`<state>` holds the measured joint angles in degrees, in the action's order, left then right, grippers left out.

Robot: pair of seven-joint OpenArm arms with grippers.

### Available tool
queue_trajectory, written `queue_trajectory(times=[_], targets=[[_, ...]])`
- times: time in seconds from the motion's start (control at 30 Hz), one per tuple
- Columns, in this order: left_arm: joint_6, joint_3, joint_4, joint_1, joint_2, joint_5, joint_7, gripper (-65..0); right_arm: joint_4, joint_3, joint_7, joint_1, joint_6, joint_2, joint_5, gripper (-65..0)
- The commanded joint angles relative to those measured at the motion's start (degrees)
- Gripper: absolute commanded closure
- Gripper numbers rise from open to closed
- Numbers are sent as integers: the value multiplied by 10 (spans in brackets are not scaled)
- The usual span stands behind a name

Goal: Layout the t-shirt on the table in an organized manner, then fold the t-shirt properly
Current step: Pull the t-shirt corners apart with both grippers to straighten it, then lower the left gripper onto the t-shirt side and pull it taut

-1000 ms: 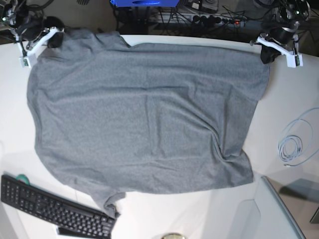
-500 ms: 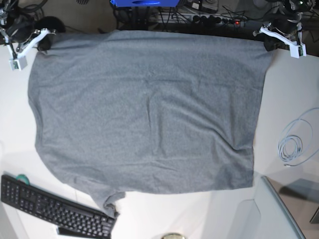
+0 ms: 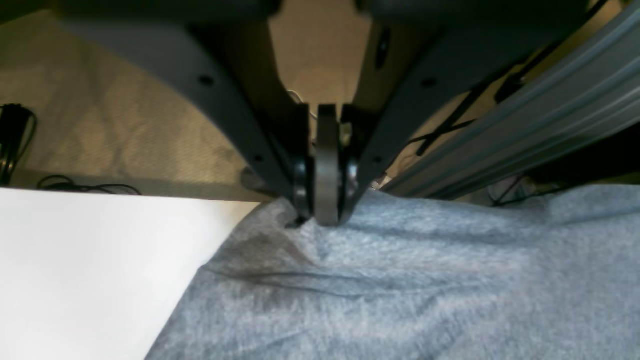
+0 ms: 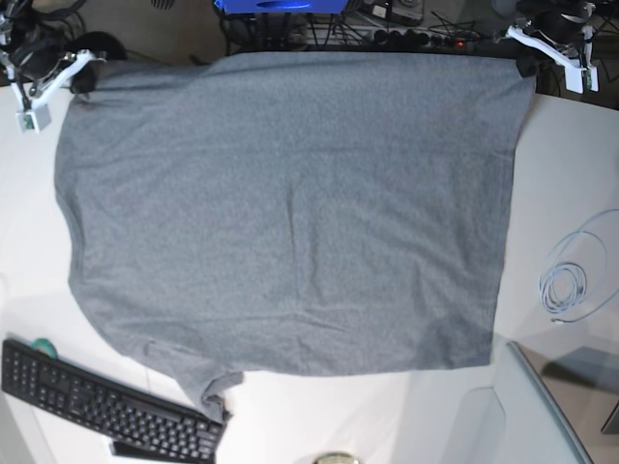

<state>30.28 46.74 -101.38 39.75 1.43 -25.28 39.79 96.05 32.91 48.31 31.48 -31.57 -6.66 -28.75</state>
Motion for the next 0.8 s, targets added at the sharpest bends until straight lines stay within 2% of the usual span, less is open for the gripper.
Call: queue_trajectory(times=[0.0, 0.2, 0.57, 0.77], targets=[[1, 5, -10, 11, 5, -4, 5, 0, 12, 5, -5, 2, -5, -7, -7, -5], [1, 22, -11, 16, -17, -4, 19, 0, 12, 5, -5, 3, -5, -9, -7, -5], [1, 33, -43, 4, -23, -4, 20, 0, 18, 0, -3, -8, -5, -9, -7, -5], [-2, 29, -66, -33, -38, -3, 23, 0, 35, 0, 58, -63, -5, -9, -6, -5]])
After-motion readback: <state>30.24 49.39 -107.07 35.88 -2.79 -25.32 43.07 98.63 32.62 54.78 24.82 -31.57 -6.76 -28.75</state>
